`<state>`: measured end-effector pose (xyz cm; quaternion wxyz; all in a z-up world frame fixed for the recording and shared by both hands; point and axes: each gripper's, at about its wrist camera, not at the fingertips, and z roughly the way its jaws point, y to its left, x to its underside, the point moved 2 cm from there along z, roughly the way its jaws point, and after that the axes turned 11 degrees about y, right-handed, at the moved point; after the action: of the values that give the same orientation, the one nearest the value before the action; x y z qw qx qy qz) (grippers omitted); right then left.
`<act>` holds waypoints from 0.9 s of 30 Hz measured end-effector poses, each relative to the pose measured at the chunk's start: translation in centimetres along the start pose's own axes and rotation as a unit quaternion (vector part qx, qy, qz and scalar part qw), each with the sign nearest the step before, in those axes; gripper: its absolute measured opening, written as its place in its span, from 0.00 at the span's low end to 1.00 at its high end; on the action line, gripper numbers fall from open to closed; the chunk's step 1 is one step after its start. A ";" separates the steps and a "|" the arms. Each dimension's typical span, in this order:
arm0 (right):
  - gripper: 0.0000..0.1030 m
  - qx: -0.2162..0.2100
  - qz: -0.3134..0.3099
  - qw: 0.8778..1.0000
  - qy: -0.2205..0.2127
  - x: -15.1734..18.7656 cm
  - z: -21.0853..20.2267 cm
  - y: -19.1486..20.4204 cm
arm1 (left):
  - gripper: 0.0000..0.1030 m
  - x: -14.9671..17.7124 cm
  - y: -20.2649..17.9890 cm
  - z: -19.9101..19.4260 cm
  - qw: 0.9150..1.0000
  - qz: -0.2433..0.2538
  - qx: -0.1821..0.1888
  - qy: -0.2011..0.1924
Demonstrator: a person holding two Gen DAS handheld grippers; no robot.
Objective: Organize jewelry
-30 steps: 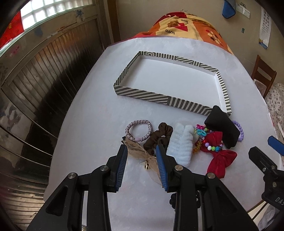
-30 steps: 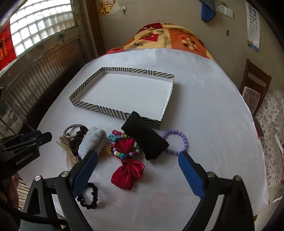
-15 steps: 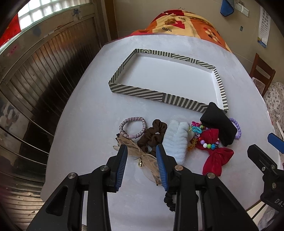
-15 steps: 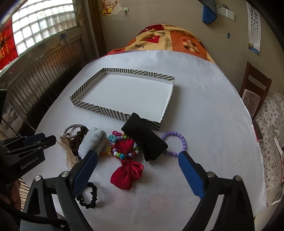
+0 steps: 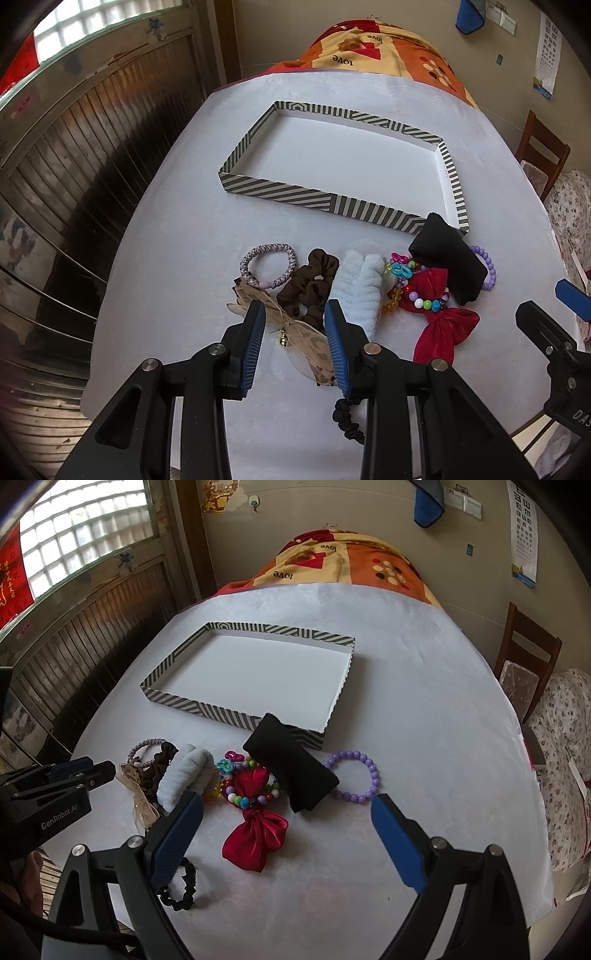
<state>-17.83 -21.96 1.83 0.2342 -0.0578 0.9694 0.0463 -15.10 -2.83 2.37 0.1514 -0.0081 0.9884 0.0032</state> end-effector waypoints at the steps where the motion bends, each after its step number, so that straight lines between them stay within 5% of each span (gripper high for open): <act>1: 0.92 -0.001 0.001 1.000 0.000 0.0 0.0 0.0 | 0.23 0.0 0.0 0.0 1.000 0.000 0.000 0.000; 27: 0.92 -0.016 0.005 1.000 0.011 0.1 0.8 -0.4 | 0.23 0.4 -0.1 0.7 1.000 -0.007 -0.003 0.014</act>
<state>-17.51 -22.29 1.06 0.2227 -0.0573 0.9712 0.0623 -15.31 -2.88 1.53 0.1378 -0.0157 0.9903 0.0049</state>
